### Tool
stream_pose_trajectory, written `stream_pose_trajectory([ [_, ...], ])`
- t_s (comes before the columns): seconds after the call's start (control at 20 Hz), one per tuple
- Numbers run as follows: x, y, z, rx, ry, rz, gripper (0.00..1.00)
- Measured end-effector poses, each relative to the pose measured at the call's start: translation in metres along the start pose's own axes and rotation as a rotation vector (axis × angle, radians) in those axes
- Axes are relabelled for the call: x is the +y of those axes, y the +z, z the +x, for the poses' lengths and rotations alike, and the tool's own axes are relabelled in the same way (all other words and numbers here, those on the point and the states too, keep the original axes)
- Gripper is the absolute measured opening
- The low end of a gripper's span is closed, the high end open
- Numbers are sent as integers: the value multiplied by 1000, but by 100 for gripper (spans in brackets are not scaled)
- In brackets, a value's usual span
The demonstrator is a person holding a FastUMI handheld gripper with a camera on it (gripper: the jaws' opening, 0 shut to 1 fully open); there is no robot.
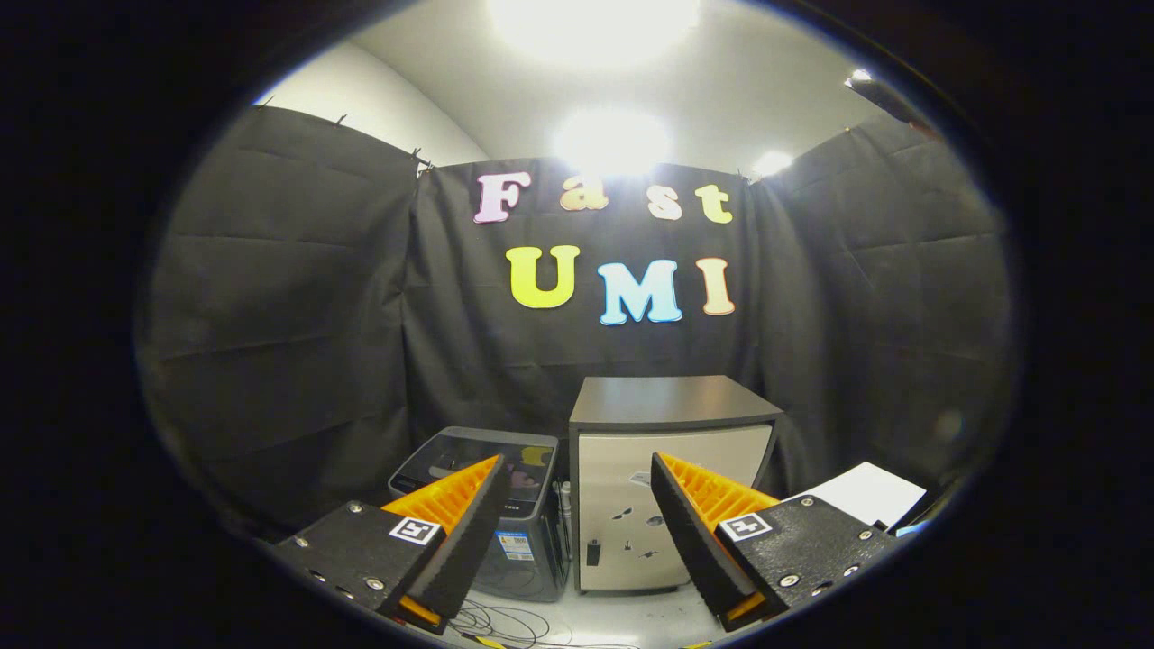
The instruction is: Put the clothes into the washing machine and then close the washing machine lid.
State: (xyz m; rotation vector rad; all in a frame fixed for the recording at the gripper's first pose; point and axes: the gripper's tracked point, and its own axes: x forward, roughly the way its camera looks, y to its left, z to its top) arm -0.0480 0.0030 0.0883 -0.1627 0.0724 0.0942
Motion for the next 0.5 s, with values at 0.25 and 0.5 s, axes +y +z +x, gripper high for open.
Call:
stream_pose_trajectory([
  [0.25,-7,3,-9,-3,-35,-17,97],
  [0.5,-5,6,-14,-7,-54,-26,97],
])
